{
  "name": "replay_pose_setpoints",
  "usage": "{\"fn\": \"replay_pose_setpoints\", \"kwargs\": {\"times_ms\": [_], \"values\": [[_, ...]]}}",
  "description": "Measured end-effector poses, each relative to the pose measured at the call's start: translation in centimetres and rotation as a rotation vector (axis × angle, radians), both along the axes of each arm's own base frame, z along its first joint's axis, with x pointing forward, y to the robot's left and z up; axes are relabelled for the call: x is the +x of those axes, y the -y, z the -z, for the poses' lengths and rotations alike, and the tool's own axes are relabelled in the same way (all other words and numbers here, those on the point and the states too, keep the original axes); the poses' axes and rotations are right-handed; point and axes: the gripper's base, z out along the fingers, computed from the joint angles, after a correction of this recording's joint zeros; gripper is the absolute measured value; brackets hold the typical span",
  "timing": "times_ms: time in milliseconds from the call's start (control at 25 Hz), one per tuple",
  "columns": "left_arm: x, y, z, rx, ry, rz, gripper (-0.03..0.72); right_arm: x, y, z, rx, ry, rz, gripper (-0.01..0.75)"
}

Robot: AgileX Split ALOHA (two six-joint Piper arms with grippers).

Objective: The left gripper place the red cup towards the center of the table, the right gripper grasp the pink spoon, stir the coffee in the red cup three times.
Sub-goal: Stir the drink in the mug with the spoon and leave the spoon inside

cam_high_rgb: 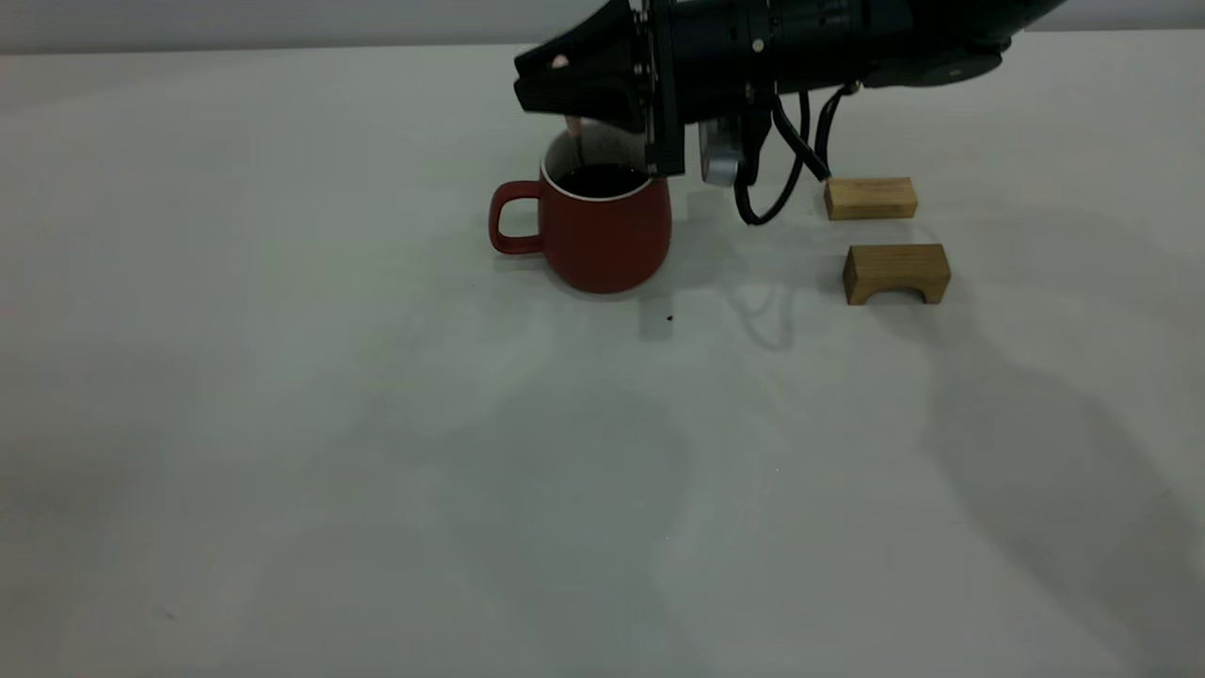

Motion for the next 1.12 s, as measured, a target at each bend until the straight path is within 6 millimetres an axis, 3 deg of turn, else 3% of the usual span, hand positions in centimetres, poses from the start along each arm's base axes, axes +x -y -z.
{"fn": "replay_pose_setpoints", "kwargs": {"times_ms": [200, 400, 600, 840, 1120], "values": [[0.0, 0.0, 0.0, 0.000, 0.000, 0.000, 0.478, 0.6, 1.8, 0.2, -0.002, -0.012, 0.038, 0.123], [0.0, 0.0, 0.0, 0.000, 0.000, 0.000, 0.478, -1.2, 3.2, 0.9, -0.023, -0.095, 0.059, 0.123], [0.0, 0.0, 0.0, 0.000, 0.000, 0.000, 0.478, -1.9, 1.7, 0.7, -0.025, -0.096, 0.024, 0.123], [0.0, 0.0, 0.0, 0.000, 0.000, 0.000, 0.478, -0.8, -0.6, 0.5, -0.004, -0.022, -0.017, 0.123], [0.0, 0.0, 0.0, 0.000, 0.000, 0.000, 0.478, 0.7, 2.6, 0.4, -0.021, 0.000, 0.029, 0.123]]}}
